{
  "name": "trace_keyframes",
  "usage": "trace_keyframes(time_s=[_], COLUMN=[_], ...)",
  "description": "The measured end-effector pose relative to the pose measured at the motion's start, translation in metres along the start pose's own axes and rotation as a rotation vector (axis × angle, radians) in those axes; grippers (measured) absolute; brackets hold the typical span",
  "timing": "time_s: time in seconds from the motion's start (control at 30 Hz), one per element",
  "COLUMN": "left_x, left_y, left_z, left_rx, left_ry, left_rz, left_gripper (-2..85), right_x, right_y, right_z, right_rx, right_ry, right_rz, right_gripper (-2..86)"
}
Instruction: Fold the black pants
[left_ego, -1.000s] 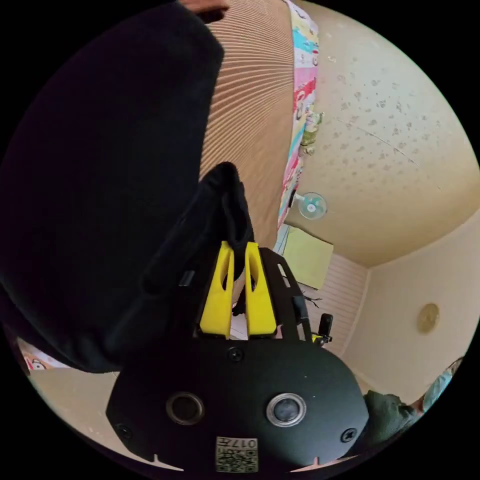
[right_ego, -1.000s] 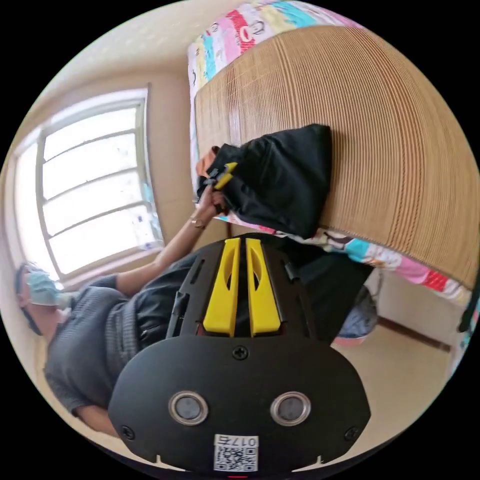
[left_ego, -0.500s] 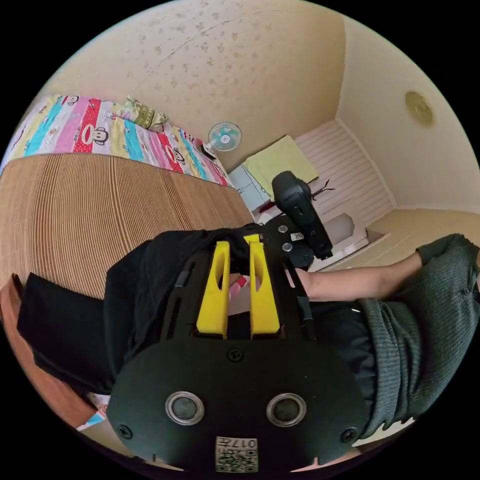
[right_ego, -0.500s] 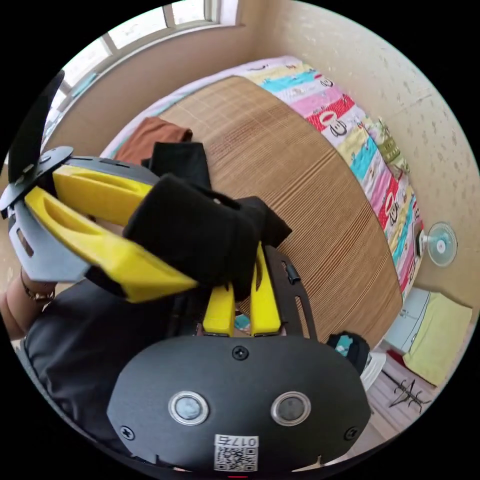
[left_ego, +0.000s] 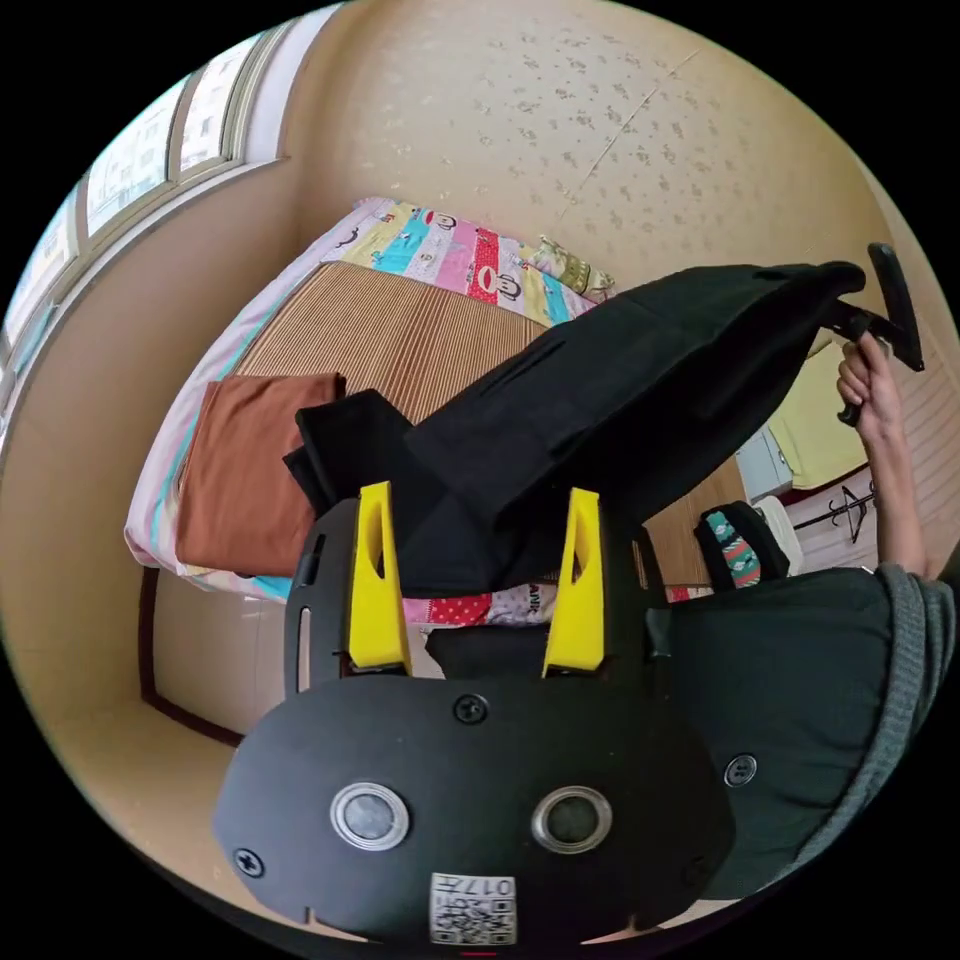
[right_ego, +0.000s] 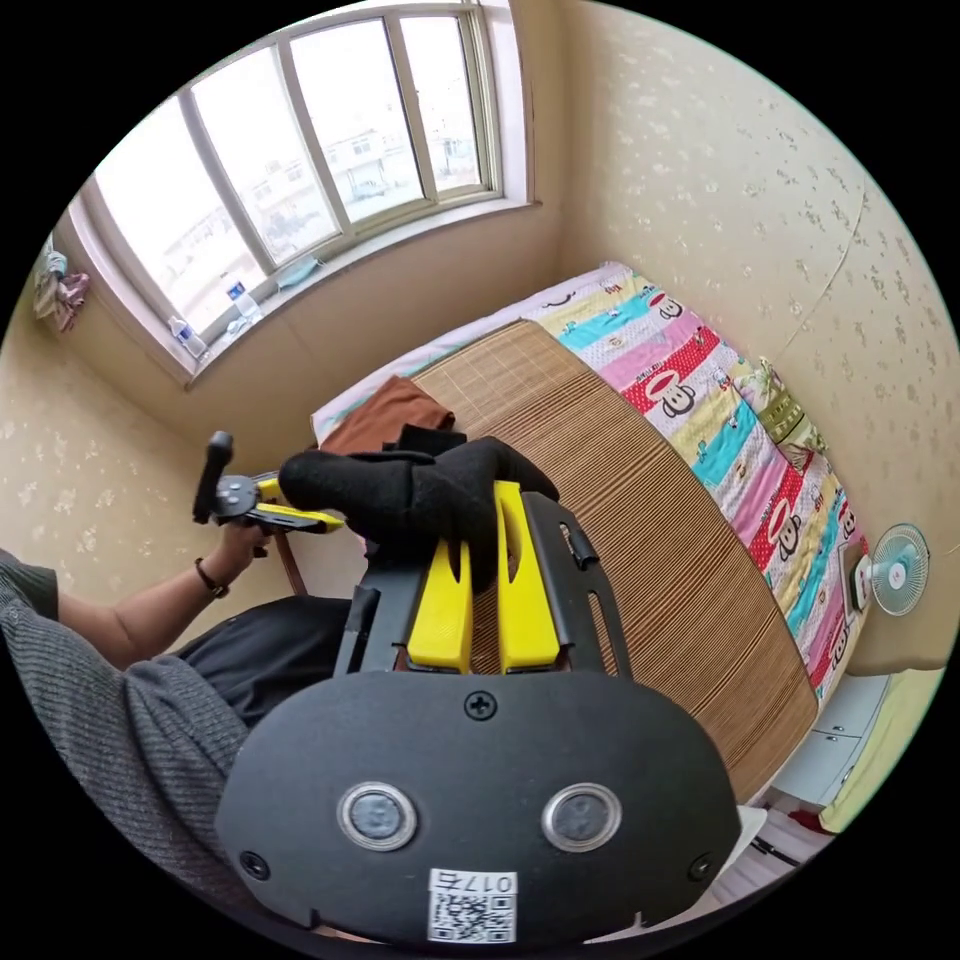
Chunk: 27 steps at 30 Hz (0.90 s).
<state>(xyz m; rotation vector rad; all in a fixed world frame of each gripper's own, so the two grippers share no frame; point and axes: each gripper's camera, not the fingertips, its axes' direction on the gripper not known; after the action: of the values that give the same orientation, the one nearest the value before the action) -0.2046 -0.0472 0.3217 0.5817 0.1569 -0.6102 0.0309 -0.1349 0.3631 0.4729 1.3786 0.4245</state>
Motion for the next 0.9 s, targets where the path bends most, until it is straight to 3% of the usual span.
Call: trace_keyframes(time_s=[0.13,0.27,0.4,0.47,0.53,0.6,0.77,0.9], left_x=[0.046,0.082,0.141,0.161,0.181,0.196,0.229,0.177], left_y=[-0.036,-0.069,-0.103,-0.122,-0.154,-0.181,-0.23,-0.241], left_z=[0.026,0.049,0.028,0.004,-0.036,-0.067,-0.15,-0.183], left_rx=[-0.072,-0.116,0.005,0.107,0.277,0.349,0.436,0.586], left_ry=[0.166,0.405,0.711,0.931,1.282,1.444,1.568,1.474], left_rz=[0.197,0.193,0.308,0.353,0.422,0.487,0.667,0.563], left_gripper=[16.6,6.8,3.1,2.5,1.9,1.7,2.1,3.2], right_x=[0.01,0.037,0.086,0.122,0.143,0.159,0.182,0.213], right_y=[0.029,0.073,0.124,0.156,0.168,0.168,0.108,0.011], right_z=[-0.056,-0.117,-0.186,-0.241,-0.283,-0.32,-0.398,-0.388], right_rx=[0.093,0.205,0.378,0.531,0.633,0.711,0.856,0.777], right_ry=[-0.008,0.071,0.116,0.114,0.155,0.182,0.238,0.137], right_rz=[-0.005,0.031,0.159,0.221,0.213,0.202,0.028,-0.096], right_gripper=[5.3,5.2,5.0,4.8,4.6,4.4,4.0,4.3])
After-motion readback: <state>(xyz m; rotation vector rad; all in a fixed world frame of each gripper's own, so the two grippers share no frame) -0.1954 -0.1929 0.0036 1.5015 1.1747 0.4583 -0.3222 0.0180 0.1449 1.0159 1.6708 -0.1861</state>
